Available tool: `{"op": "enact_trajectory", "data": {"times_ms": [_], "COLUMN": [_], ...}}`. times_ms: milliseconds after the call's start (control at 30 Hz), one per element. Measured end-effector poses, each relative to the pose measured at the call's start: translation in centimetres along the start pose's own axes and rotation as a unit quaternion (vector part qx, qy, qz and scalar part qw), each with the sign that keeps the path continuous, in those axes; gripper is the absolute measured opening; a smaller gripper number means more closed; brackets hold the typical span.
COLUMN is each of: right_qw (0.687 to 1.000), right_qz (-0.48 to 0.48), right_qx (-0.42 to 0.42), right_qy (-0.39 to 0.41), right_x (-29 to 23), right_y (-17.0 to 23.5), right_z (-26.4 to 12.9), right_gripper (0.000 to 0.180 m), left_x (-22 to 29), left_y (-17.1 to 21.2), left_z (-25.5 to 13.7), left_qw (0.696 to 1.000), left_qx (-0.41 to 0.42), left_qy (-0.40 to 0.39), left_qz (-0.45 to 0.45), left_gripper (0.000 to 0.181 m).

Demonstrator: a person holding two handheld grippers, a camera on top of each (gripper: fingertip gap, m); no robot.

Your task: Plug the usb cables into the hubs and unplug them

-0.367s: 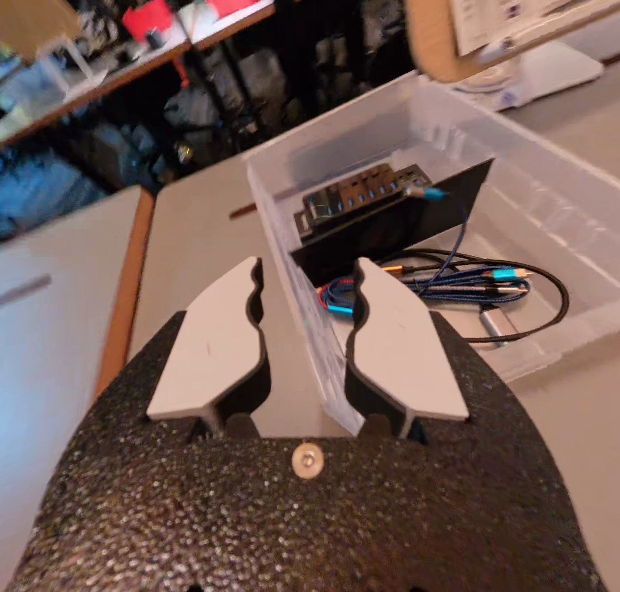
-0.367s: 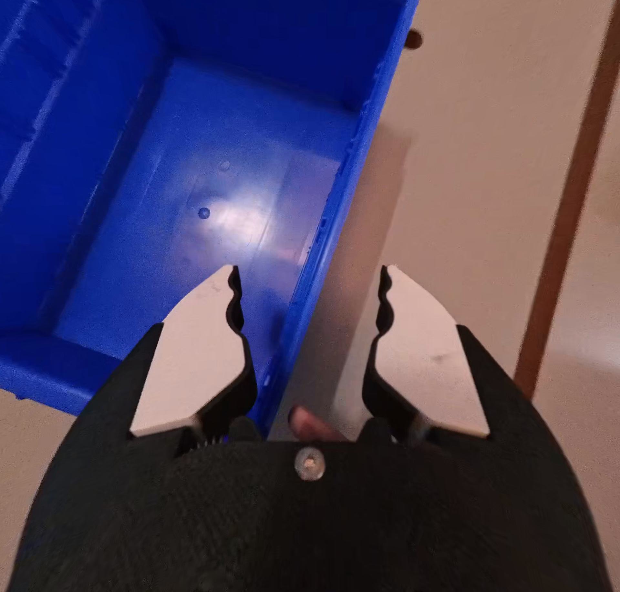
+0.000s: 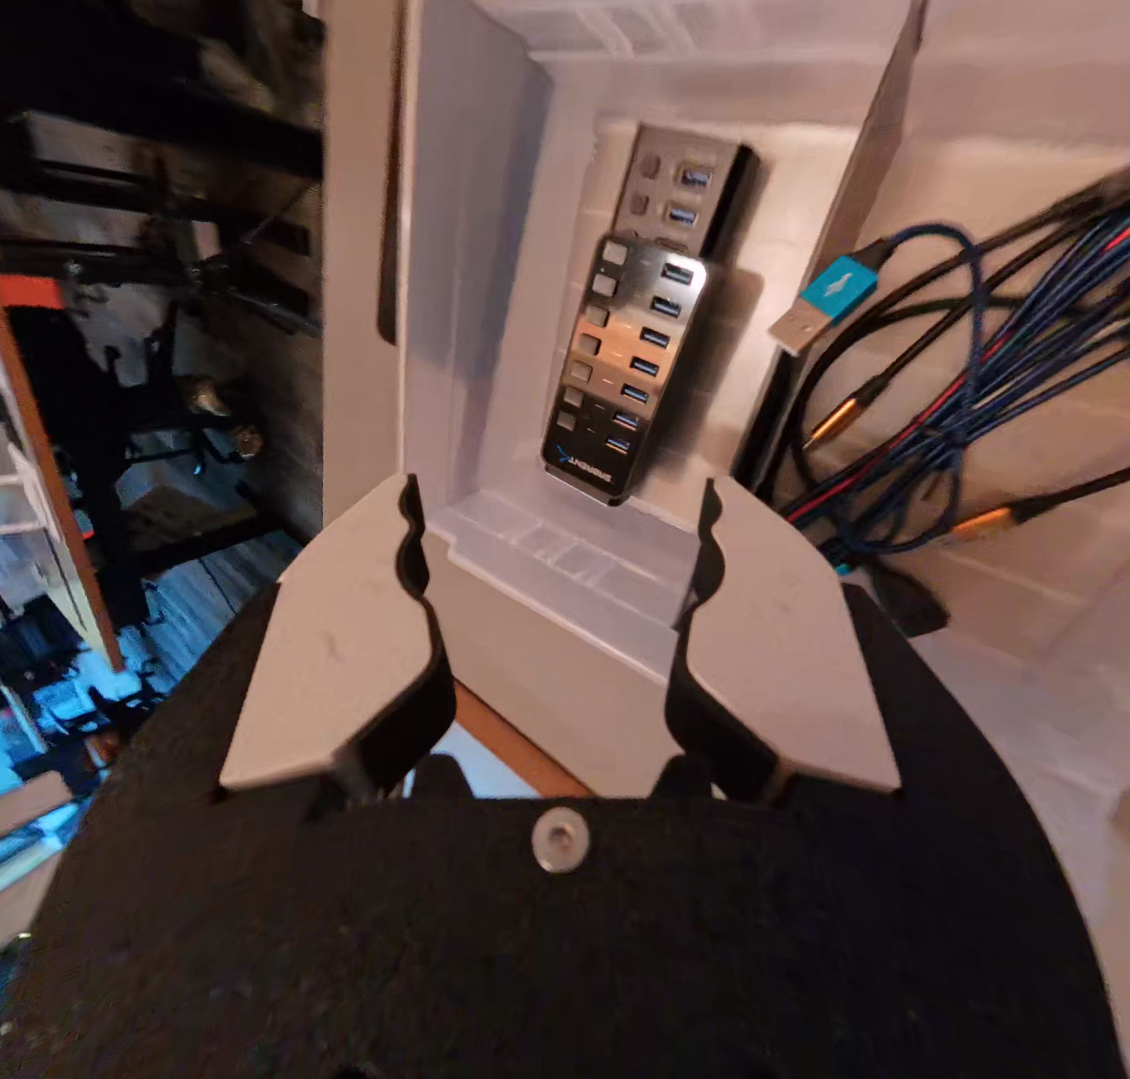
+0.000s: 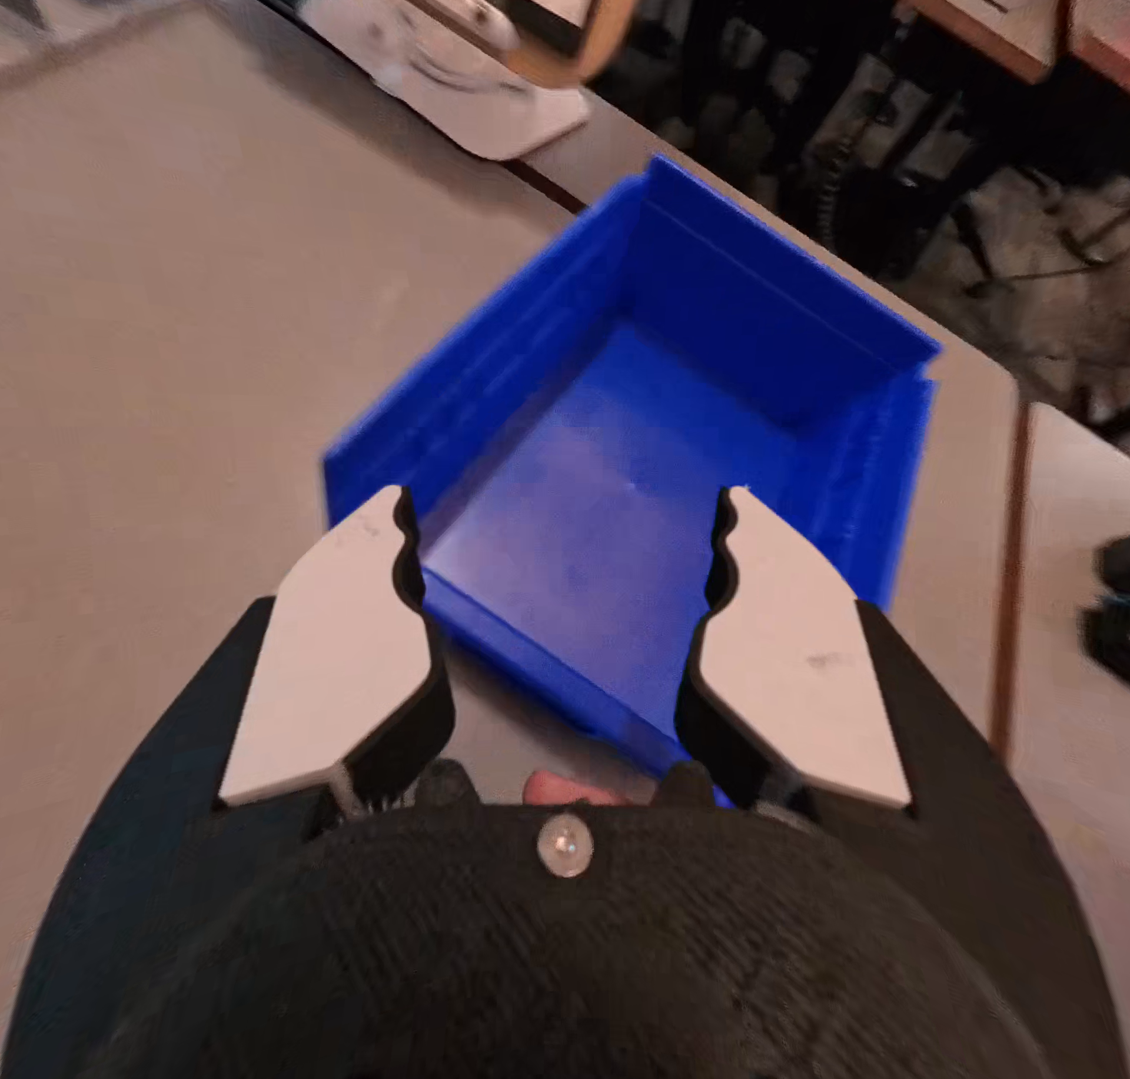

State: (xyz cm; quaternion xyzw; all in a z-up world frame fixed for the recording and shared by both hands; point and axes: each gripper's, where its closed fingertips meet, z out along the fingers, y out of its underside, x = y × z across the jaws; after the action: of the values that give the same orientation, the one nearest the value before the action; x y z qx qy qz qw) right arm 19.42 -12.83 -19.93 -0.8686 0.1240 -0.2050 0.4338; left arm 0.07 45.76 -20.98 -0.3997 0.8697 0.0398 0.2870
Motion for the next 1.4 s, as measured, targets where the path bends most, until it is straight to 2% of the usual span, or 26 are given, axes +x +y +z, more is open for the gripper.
{"op": "enact_trajectory", "data": {"times_ms": [33,233,300,367,467,567,667,767,867,967,1133,1267,1333,1400], "right_qw": [0.999,0.996,0.994,0.990,0.989,0.984,0.975,0.967,0.958,0.948,0.932,0.924,0.912,0.903], "right_qz": [0.009,-0.031,-0.024,-0.022,-0.032,-0.030,-0.001,-0.002,0.022,0.047,0.080,0.074,0.063,0.047], "right_qx": [0.021,0.022,0.036,0.056,0.057,0.076,0.123,0.139,0.168,0.193,0.246,0.267,0.282,0.289], "right_qy": [-0.037,-0.075,-0.103,-0.125,-0.136,-0.157,-0.187,-0.214,-0.229,-0.249,-0.253,-0.265,-0.290,-0.315], "right_x": [-2.0,-7.4,-8.8,-10.0,-11.3,-13.2,-15.4,-17.0,-17.8,-18.8,-20.1,-20.6,-21.1,-21.7], "right_y": [-0.5,0.3,0.0,-0.7,-1.2,-2.2,-4.1,-5.1,-6.4,-7.7,-10.4,-11.4,-11.7,-11.9], "right_z": [-0.1,-0.2,-0.1,0.3,1.2,1.9,1.9,1.8,1.8,1.9,2.3,2.0,1.2,0.5], "right_gripper": [0.092,0.091,0.089,0.086,0.085,0.085,0.086,0.088,0.091,0.094,0.097,0.083,0.059,0.046], "left_x": [-0.3,1.1,1.5,2.6,2.4,1.6,-0.3,-1.6,0.0,4.7,16.2,22.6,23.7,24.2], "left_y": [0.0,0.5,1.1,1.6,1.5,0.9,-0.5,-3.4,-8.1,-13.8,-23.5,-28.9,-29.9,-30.0], "left_z": [1.3,7.5,9.0,9.8,9.7,8.1,4.5,-0.7,-5.9,-9.7,-12.5,-14.4,-15.0,-15.1], "left_qw": [0.999,0.984,0.979,0.972,0.976,0.981,0.977,0.959,0.943,0.928,0.906,0.870,0.860,0.863], "left_qx": [-0.021,-0.101,-0.125,-0.140,-0.143,-0.130,-0.124,-0.100,-0.034,0.053,0.207,0.274,0.282,0.291], "left_qy": [0.014,0.133,0.142,0.167,0.138,0.072,-0.046,-0.177,-0.264,-0.311,-0.335,-0.377,-0.397,-0.395], "left_qz": [0.027,0.067,0.076,0.082,0.092,0.127,0.169,0.198,0.201,0.201,0.154,0.161,0.153,0.124], "left_gripper": [0.086,0.085,0.082,0.061,0.060,0.059,0.059,0.059,0.059,0.059,0.059,0.059,0.059,0.059]}}
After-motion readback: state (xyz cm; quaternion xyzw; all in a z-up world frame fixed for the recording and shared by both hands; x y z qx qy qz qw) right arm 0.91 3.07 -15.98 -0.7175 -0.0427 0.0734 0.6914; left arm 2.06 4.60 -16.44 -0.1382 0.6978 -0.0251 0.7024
